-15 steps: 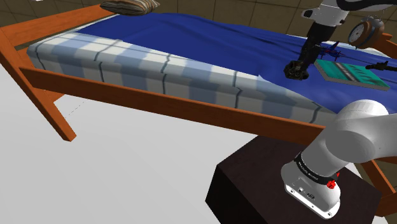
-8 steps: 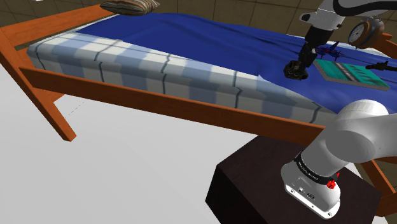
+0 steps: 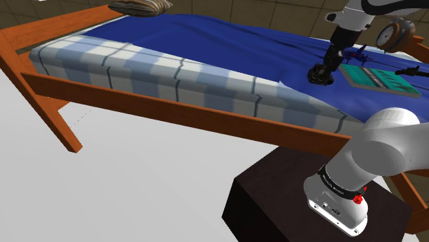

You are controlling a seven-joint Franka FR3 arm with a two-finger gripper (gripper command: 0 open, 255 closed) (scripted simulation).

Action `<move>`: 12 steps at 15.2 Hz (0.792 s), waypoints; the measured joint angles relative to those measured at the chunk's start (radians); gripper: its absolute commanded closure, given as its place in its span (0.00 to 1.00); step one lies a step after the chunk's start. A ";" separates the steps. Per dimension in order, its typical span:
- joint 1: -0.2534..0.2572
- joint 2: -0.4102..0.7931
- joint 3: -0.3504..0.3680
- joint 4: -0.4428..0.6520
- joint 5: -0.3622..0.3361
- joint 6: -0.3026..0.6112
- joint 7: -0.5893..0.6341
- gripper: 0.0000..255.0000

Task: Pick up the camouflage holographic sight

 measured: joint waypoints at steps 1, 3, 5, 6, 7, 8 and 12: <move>0.002 0.002 0.003 0.013 0.004 -0.011 0.000 1.00; 0.003 0.001 0.011 0.037 0.010 -0.037 -0.002 1.00; 0.007 0.005 0.019 0.064 0.017 -0.061 -0.002 1.00; 0.008 0.007 0.022 0.077 0.020 -0.072 -0.004 1.00; 0.010 0.009 0.025 0.090 0.023 -0.083 -0.004 1.00; 0.013 0.014 0.029 0.109 0.028 -0.096 -0.004 1.00; 0.017 0.019 0.043 0.163 0.040 -0.147 -0.006 1.00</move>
